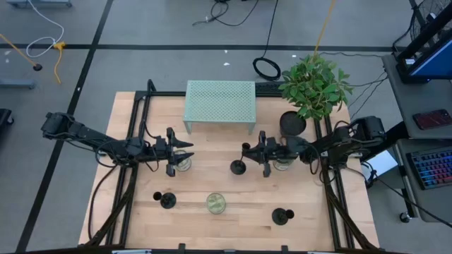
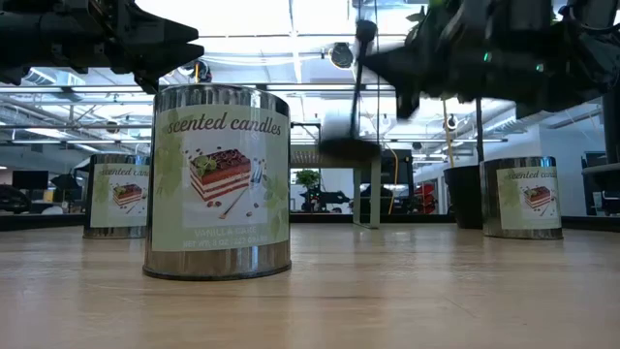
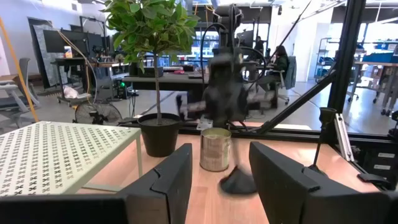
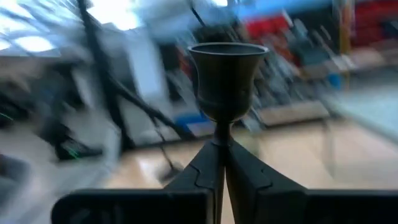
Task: Pick & Place candle stick holders
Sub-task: Put the top right candle holder on the shelf
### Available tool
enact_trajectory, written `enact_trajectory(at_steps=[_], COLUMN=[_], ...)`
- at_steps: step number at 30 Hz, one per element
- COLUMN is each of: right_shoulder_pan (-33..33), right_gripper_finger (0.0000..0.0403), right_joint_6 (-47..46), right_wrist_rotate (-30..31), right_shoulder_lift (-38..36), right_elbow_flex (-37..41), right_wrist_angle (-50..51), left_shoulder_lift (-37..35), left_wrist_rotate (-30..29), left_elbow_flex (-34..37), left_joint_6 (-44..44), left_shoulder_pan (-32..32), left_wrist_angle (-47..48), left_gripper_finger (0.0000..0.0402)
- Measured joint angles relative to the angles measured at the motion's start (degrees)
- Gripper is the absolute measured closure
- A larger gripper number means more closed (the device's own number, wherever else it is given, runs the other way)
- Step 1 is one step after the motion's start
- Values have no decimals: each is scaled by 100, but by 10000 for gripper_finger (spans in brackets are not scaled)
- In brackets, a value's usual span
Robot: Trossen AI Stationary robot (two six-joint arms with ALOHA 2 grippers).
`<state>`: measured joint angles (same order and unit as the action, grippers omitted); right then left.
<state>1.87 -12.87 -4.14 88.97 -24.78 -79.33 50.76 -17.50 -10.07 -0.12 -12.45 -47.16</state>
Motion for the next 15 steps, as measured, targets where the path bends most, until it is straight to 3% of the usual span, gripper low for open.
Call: enact_trajectory(at_steps=[3,6,15], right_shoulder_pan=[30,-82,-580], right_gripper_finger=[393,395,395], right_joint_6=[118,729,2430], right_wrist_rotate=[-65,111,2742], right_shoulder_lift=[-69,-207,-301], right_elbow_flex=[-96,-396,-2136], right_wrist_angle=[-601,-338,2224], left_shoulder_lift=[0,0,-2], left_wrist_rotate=[-53,-59,-61], left_elbow_flex=[0,0,0], left_joint_6=[-2,-3,-15], left_shoulder_pan=[0,0,0], left_wrist_angle=[2,4,11], left_gripper_finger=[238,238,238])
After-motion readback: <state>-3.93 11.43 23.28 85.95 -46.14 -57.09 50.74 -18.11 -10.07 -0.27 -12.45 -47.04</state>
